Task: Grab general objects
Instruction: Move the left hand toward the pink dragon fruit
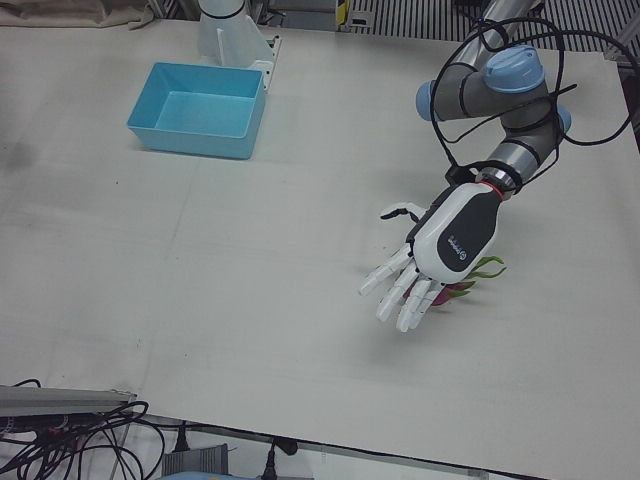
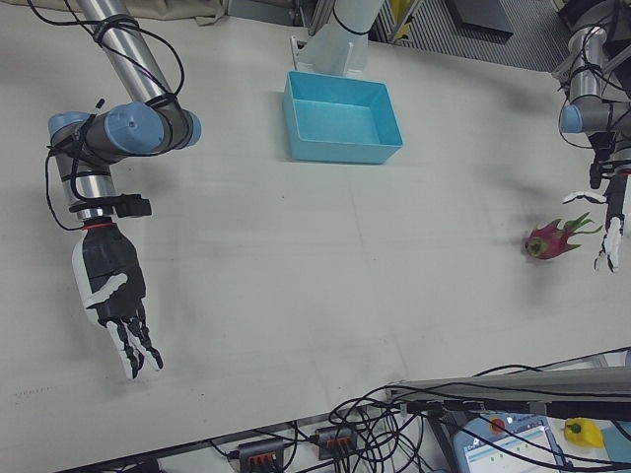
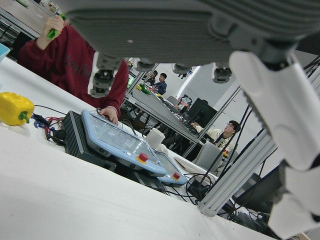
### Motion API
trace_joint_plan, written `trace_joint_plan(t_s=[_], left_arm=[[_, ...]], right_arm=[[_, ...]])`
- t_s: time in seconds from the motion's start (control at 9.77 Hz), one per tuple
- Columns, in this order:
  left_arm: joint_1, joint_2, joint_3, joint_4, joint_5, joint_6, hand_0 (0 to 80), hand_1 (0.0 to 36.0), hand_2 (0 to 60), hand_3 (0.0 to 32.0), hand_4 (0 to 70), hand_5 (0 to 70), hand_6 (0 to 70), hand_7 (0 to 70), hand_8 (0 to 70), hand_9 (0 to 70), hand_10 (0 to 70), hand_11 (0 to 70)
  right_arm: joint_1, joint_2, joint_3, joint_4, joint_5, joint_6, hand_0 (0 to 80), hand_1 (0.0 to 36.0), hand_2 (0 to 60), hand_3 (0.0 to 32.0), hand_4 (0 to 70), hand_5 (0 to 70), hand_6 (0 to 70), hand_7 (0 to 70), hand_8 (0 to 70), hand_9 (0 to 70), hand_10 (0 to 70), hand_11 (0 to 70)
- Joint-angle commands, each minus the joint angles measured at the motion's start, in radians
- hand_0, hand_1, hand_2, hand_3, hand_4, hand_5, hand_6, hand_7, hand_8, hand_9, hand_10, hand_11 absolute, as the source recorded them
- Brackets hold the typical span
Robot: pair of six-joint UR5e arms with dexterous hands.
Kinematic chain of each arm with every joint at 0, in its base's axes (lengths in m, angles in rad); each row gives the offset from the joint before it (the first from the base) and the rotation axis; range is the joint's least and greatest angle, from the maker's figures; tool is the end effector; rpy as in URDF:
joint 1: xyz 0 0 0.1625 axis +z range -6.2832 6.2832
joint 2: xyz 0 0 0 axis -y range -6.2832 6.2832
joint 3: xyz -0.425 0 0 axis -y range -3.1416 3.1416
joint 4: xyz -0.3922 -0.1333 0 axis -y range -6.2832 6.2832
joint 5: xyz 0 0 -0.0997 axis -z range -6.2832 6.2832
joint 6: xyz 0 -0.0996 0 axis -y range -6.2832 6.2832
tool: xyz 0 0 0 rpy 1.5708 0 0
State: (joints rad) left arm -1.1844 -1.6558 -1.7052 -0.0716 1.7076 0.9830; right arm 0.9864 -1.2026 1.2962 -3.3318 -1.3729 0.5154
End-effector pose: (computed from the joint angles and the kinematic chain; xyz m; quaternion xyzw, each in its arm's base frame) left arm 0.0934 -0.5472 0.5678 0.1962 0.7769 -0.4268 0.4192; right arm -0.2206 -0.6107 0.6310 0.2872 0.6085 -0.7387 0.0409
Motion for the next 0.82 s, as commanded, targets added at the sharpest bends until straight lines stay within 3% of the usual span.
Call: trace_joint_plan(t_s=[0.0, 0.1, 0.2, 0.31, 0.41, 0.61, 0.72], left_arm=[[-0.018, -0.010, -0.034, 0.151, 0.009, 0.130, 50.0, 25.4, 35.8, 29.8, 0.0, 0.0, 0.0, 0.0, 0.0, 0.0, 0.0, 0.0], [-0.020, -0.027, -0.028, 0.167, 0.007, 0.199, 49.7, 22.6, 26.5, 29.2, 0.0, 0.0, 0.0, 0.0, 0.0, 0.0, 0.0, 0.0], [-0.021, -0.030, -0.036, 0.215, 0.006, 0.244, 49.9, 22.9, 27.0, 28.6, 0.0, 0.0, 0.0, 0.0, 0.0, 0.0, 0.0, 0.0], [-0.030, -0.027, -0.042, 0.245, 0.003, 0.262, 49.6, 21.6, 23.6, 27.4, 0.0, 0.0, 0.0, 0.0, 0.0, 0.0, 0.0, 0.0], [-0.046, -0.016, -0.042, 0.277, 0.001, 0.263, 49.9, 21.8, 22.6, 24.2, 0.0, 0.0, 0.0, 0.0, 0.0, 0.0, 0.0, 0.0], [-0.043, -0.019, -0.033, 0.356, -0.006, 0.290, 52.6, 25.2, 23.9, 24.6, 0.0, 0.0, 0.0, 0.0, 0.0, 0.0, 0.0, 0.0], [-0.040, -0.031, -0.036, 0.424, -0.014, 0.318, 54.8, 29.2, 31.4, 23.2, 0.0, 0.0, 0.0, 0.0, 0.0, 0.0, 0.0, 0.0]], right_arm=[[0.000, 0.000, 0.000, 0.000, 0.000, 0.000, 0.0, 0.0, 0.0, 0.0, 0.0, 0.0, 0.0, 0.0, 0.0, 0.0, 0.0, 0.0], [0.000, 0.000, 0.000, 0.000, 0.000, 0.000, 0.0, 0.0, 0.0, 0.0, 0.0, 0.0, 0.0, 0.0, 0.0, 0.0, 0.0, 0.0], [0.000, 0.000, 0.000, 0.000, 0.000, 0.000, 0.0, 0.0, 0.0, 0.0, 0.0, 0.0, 0.0, 0.0, 0.0, 0.0, 0.0, 0.0], [0.000, 0.000, 0.000, 0.000, 0.000, 0.000, 0.0, 0.0, 0.0, 0.0, 0.0, 0.0, 0.0, 0.0, 0.0, 0.0, 0.0, 0.0], [0.000, 0.000, 0.000, 0.000, 0.000, 0.000, 0.0, 0.0, 0.0, 0.0, 0.0, 0.0, 0.0, 0.0, 0.0, 0.0, 0.0, 0.0], [0.000, 0.000, 0.000, 0.000, 0.000, 0.000, 0.0, 0.0, 0.0, 0.0, 0.0, 0.0, 0.0, 0.0, 0.0, 0.0, 0.0, 0.0], [0.000, 0.000, 0.000, 0.000, 0.000, 0.000, 0.0, 0.0, 0.0, 0.0, 0.0, 0.0, 0.0, 0.0, 0.0, 0.0, 0.0, 0.0]])
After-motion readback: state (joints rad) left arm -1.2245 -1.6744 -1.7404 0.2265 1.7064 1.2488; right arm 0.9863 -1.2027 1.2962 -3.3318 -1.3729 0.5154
